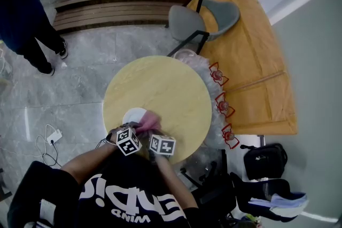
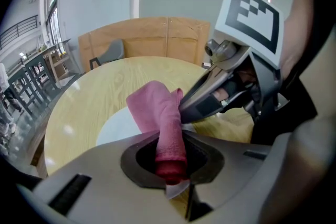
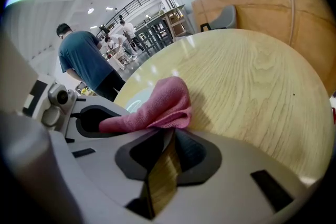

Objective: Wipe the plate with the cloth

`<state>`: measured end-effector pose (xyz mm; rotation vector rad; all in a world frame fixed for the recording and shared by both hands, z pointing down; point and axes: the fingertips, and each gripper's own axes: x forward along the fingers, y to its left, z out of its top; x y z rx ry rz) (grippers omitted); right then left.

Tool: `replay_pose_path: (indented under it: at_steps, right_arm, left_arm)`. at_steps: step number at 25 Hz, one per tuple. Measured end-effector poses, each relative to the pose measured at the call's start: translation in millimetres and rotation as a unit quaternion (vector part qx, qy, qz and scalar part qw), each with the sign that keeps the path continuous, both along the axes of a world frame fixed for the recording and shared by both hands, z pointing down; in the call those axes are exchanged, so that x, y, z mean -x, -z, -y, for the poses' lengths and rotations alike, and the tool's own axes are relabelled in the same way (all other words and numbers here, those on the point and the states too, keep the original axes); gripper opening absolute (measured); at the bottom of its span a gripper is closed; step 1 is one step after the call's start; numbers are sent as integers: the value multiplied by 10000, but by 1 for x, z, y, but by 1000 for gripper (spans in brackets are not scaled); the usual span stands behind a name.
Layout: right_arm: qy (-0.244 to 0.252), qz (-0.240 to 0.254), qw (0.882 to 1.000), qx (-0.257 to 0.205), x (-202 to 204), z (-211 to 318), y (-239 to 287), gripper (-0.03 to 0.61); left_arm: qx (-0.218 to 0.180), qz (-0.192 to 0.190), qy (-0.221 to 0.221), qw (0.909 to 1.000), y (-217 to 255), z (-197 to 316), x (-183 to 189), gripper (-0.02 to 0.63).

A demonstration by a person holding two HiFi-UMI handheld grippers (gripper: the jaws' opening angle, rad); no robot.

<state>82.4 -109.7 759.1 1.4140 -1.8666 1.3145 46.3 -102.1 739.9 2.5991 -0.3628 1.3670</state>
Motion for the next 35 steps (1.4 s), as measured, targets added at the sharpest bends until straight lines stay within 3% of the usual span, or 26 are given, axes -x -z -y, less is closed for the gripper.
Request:
replay_pose_path:
  at_steps: [14,35]
  right_arm:
    - [36,63,10000,23,0,-1,0,87]
    - [34,190,9998,-8,1,1,0,87]
  left_arm:
    - [-54,109,114,9999,-1,7,12,52]
    - [-111,206,763,9968,3,30,54,52]
